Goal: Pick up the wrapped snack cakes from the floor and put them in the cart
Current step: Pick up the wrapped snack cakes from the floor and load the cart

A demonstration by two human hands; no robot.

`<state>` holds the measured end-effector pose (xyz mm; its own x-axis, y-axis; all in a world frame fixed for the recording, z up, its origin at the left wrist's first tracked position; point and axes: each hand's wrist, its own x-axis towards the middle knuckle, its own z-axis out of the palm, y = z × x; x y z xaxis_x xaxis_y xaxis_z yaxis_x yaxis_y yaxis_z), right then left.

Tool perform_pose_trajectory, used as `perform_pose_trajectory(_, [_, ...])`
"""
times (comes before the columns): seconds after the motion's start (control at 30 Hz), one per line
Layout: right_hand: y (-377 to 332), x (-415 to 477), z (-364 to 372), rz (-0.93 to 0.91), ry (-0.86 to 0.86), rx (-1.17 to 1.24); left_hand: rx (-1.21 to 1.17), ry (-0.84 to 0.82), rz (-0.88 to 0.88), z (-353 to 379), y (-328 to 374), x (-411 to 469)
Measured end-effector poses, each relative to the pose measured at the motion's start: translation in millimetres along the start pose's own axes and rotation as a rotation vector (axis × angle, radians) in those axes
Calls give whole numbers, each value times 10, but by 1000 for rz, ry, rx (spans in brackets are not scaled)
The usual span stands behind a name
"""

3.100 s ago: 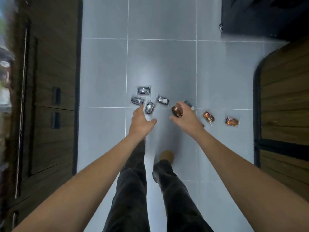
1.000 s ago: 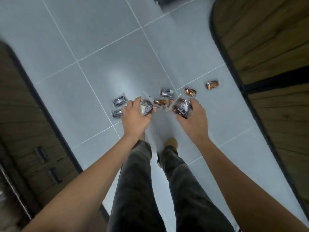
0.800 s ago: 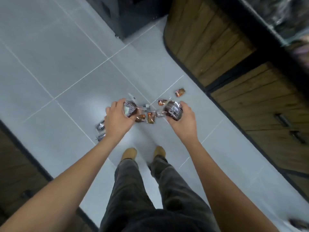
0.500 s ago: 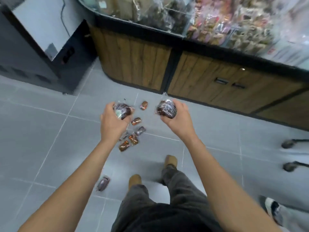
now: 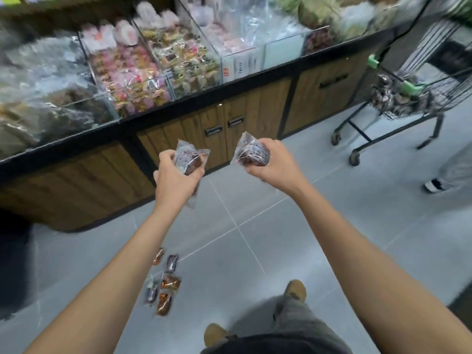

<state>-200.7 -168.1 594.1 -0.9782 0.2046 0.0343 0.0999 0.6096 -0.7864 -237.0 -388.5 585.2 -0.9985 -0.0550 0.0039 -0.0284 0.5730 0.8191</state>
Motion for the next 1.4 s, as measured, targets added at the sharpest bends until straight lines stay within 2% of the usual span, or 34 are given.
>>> perform_pose_trajectory(0.27, [1009,369,-1277,111,143,108,-37,-174,67,1518,1238,244])
perform_pose_trajectory(0.53, [2042,692,-2540,181,236,81,-107,-215,64,3011,2037,315])
perform_pose_trajectory(0.93, [3112,1288,-3709,322,334,140,-173,-411,142,4757,2998,746])
perform_pose_trajectory(1.2, [3686,2099,-4696,405,394,32,-152,-590,195,6022,3881,1471])
perform_pose_trajectory(1.4, [4138,2526,-5428,464,506,2,-132,-718,295,6873,4654,1797])
